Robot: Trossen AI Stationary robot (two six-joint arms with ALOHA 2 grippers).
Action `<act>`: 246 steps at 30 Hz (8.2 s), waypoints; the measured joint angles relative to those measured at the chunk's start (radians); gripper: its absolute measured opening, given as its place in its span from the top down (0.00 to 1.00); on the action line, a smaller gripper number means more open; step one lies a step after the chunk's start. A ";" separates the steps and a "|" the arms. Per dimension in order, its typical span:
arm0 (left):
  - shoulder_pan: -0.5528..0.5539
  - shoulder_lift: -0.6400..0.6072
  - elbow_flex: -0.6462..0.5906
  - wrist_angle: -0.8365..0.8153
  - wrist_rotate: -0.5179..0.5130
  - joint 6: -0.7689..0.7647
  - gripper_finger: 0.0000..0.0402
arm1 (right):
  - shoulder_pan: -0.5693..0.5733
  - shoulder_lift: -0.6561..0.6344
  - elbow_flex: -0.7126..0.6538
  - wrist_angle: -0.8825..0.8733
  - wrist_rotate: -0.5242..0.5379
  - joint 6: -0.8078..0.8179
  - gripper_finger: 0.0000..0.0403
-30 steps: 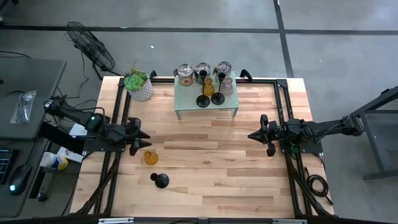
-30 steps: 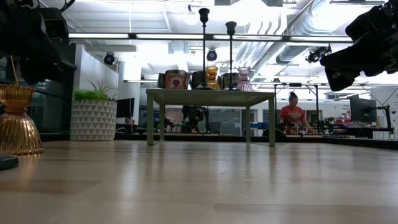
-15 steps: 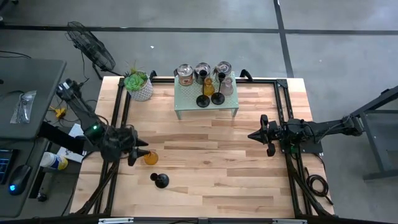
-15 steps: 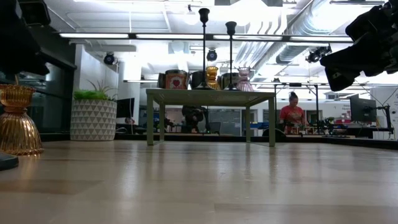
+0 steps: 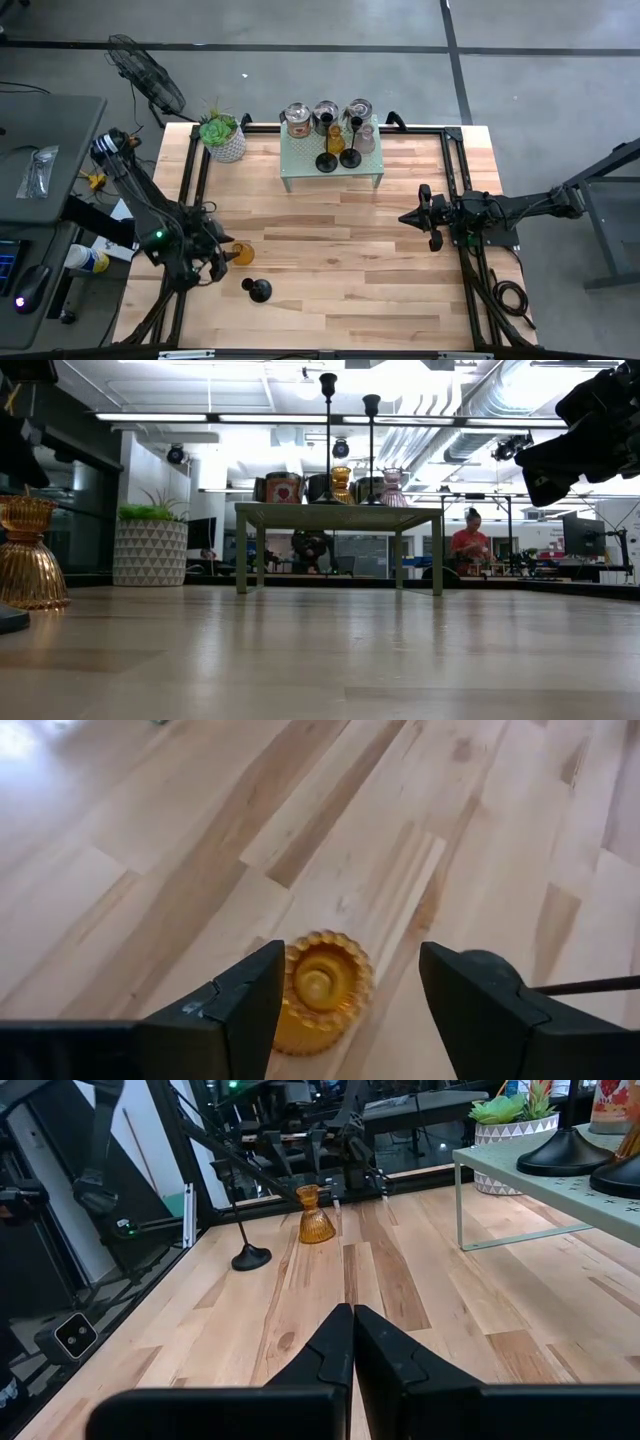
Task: Pick & Place candle stick holders
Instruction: Put the orange glass candle holder on the shelf
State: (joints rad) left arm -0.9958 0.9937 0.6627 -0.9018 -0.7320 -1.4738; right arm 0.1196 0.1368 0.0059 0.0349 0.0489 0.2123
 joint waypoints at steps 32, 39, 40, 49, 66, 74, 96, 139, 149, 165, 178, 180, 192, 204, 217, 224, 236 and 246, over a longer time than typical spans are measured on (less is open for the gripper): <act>-0.085 0.189 0.176 -0.325 0.051 -0.289 0.43 | 0.000 0.000 0.000 0.000 0.000 0.000 0.99; -0.085 0.189 0.175 -0.346 0.151 -0.331 0.43 | 0.000 0.000 0.000 0.000 0.000 0.000 0.99; -0.085 0.189 0.175 -0.338 0.148 -0.334 0.43 | 0.000 0.000 0.000 0.000 0.000 0.000 0.99; -0.085 0.200 0.155 -0.312 0.178 -0.337 0.43 | 0.000 0.000 0.000 0.000 0.000 0.000 0.99; -0.099 0.203 -0.062 0.056 0.063 -0.169 0.13 | 0.000 0.000 0.000 0.000 0.000 0.000 0.99; -0.099 0.203 -0.126 0.134 -0.096 -0.199 0.12 | 0.000 0.000 0.000 0.000 0.000 0.000 0.99; -0.098 0.203 -0.190 0.249 -0.194 -0.100 0.37 | 0.000 0.000 0.000 0.000 0.000 0.000 0.99; -0.082 0.202 -0.190 0.239 -0.322 -0.093 0.64 | 0.000 0.000 0.000 0.000 0.000 0.000 0.99; 0.042 0.150 -0.172 0.229 -0.374 -0.024 0.63 | 0.000 0.000 0.000 0.000 0.000 0.000 0.99; 0.342 0.021 0.036 0.052 -0.402 0.278 0.63 | 0.000 0.000 0.000 0.000 0.000 0.000 0.99; 0.696 0.017 0.161 0.367 -0.259 0.874 0.63 | 0.000 0.000 0.000 0.000 0.000 0.000 0.99; 0.758 0.021 0.161 0.463 -0.212 0.954 0.63 | 0.000 0.000 0.000 0.000 0.000 0.000 0.99; 1.019 0.162 0.161 0.839 0.075 1.296 0.63 | 0.000 0.000 0.000 0.000 0.000 0.000 0.99; 1.103 0.260 0.164 1.023 0.020 1.312 0.63 | 0.000 0.000 0.000 0.000 0.000 0.000 0.99; 1.150 0.417 0.372 0.897 -0.067 1.286 0.63 | 0.000 0.002 0.000 0.000 0.000 0.000 0.99; 1.150 0.468 0.411 0.891 -0.101 1.284 0.63 | 0.000 0.008 0.000 0.000 0.000 0.000 0.99; 1.162 0.494 0.411 0.840 -0.124 1.192 0.63 | 0.000 0.009 0.000 0.000 0.000 0.000 0.99; 1.173 0.495 0.411 0.808 -0.112 1.154 0.63 | 0.000 0.009 0.000 0.000 0.000 0.000 0.99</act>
State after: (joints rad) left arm 0.1776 1.4883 1.0737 -0.0937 -0.8440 -0.3202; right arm 0.1199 0.1459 0.0057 0.0345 0.0489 0.2123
